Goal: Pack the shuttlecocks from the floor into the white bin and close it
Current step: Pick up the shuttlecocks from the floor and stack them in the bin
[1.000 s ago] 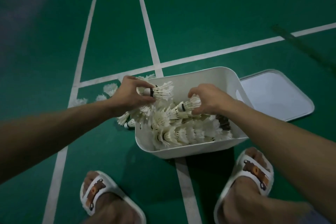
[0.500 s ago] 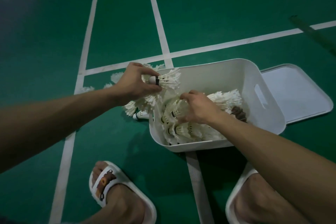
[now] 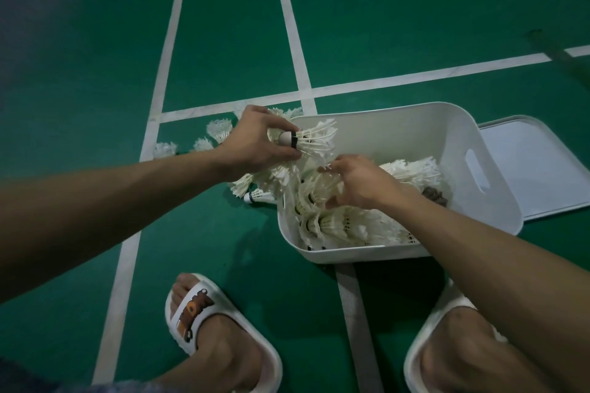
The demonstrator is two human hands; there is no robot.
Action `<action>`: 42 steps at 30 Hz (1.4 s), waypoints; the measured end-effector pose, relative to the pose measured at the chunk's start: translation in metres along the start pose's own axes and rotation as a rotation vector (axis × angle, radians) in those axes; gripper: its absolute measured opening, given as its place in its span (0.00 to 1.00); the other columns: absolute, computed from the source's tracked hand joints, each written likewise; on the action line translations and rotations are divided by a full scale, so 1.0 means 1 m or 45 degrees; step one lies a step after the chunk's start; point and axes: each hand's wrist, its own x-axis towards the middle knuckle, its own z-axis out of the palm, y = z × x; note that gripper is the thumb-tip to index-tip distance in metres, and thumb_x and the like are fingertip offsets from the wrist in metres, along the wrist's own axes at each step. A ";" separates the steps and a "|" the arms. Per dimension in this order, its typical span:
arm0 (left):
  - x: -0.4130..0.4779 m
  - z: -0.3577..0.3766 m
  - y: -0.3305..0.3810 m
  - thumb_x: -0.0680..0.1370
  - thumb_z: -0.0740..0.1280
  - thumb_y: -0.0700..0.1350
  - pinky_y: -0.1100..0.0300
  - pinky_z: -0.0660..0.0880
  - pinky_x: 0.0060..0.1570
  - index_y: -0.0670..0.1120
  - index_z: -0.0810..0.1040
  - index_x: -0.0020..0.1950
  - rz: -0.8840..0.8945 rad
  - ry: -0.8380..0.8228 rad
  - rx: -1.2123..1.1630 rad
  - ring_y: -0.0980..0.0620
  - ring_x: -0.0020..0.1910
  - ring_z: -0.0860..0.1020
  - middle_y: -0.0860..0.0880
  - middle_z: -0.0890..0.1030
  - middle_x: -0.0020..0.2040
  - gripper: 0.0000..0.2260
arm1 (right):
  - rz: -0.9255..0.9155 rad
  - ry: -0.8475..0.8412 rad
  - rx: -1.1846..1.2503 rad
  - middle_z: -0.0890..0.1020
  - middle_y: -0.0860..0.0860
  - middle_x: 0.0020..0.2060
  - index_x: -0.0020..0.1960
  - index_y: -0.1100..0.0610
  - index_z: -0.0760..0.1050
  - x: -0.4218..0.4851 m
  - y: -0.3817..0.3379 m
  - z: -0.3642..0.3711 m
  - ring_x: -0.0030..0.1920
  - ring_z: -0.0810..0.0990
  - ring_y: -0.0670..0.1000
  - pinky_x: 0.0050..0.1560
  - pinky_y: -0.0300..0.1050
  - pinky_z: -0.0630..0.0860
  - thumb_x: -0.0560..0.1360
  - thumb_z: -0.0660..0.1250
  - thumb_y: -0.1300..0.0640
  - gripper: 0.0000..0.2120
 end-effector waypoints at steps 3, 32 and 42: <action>0.001 0.001 0.000 0.67 0.78 0.47 0.60 0.58 0.66 0.54 0.80 0.57 0.000 -0.008 0.022 0.51 0.64 0.65 0.49 0.65 0.65 0.19 | 0.051 -0.025 0.046 0.76 0.51 0.65 0.71 0.50 0.70 -0.002 0.002 0.007 0.61 0.75 0.52 0.60 0.42 0.69 0.64 0.79 0.46 0.38; 0.020 0.037 0.046 0.68 0.77 0.49 0.50 0.66 0.66 0.54 0.79 0.60 0.151 -0.338 0.472 0.46 0.65 0.65 0.46 0.64 0.65 0.21 | 0.104 0.224 0.404 0.77 0.46 0.52 0.59 0.49 0.77 -0.038 0.039 -0.052 0.50 0.75 0.46 0.53 0.44 0.75 0.66 0.79 0.54 0.23; 0.026 0.034 0.043 0.69 0.76 0.51 0.50 0.63 0.68 0.56 0.77 0.61 0.124 -0.369 0.498 0.45 0.65 0.66 0.45 0.65 0.68 0.21 | 0.192 0.237 0.197 0.74 0.49 0.57 0.57 0.49 0.75 -0.038 0.061 -0.052 0.55 0.70 0.49 0.54 0.42 0.65 0.67 0.77 0.58 0.21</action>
